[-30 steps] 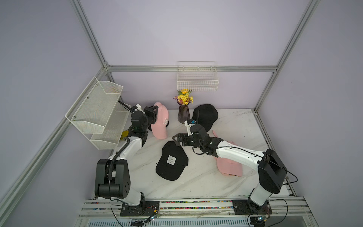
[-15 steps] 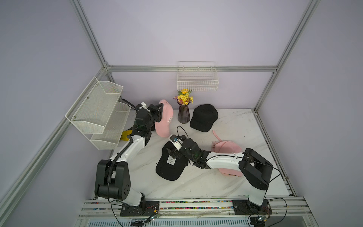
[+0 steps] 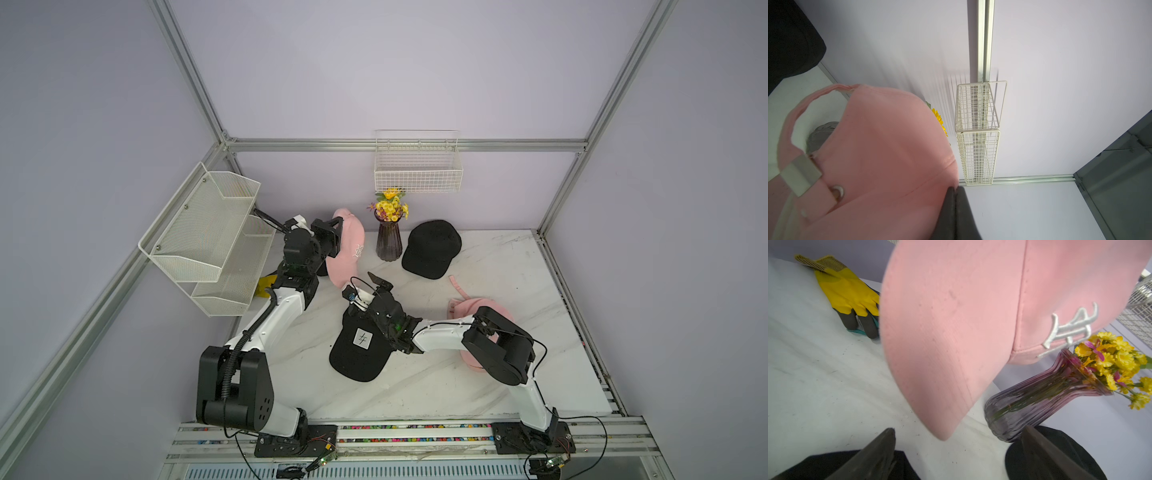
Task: Stack the baseball caps by color
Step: Pick up the baseball cap from the center of the board.
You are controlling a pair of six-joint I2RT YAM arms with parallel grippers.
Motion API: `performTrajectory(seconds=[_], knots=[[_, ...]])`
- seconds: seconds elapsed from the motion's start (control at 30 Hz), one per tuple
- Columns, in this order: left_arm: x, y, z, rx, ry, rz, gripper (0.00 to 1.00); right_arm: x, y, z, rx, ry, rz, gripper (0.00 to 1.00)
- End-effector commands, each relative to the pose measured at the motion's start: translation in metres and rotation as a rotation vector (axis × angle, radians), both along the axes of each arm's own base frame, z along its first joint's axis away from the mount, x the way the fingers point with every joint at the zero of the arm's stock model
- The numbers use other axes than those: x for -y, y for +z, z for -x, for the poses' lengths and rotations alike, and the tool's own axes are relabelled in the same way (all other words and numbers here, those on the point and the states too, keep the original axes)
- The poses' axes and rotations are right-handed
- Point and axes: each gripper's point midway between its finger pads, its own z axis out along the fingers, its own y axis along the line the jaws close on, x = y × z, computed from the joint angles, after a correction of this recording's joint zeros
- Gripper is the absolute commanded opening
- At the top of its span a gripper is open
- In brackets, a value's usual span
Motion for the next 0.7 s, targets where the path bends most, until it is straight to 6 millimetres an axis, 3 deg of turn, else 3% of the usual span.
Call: performTrajectory(seconds=[0.0,0.2,0.43,0.6,0.67], knots=[[-0.002,0.047,0.009,0.117,0.01,0.035,0.0,-0.008,0.024,-0.009,0.114,-0.043,-0.016,0.97],[-0.003,0.039,0.01,0.103,0.013,0.036,0.0,-0.009,0.039,-0.024,0.178,-0.117,-0.037,0.94],[0.002,0.035,0.006,0.097,-0.026,0.029,0.0,0.016,0.05,-0.015,0.184,-0.147,-0.048,0.55],[0.023,0.036,0.006,0.114,-0.133,-0.023,0.0,0.039,0.063,0.001,0.179,-0.151,-0.028,0.05],[0.039,0.031,0.008,0.117,-0.2,-0.057,0.0,0.05,0.07,0.005,0.182,-0.178,-0.008,0.0]])
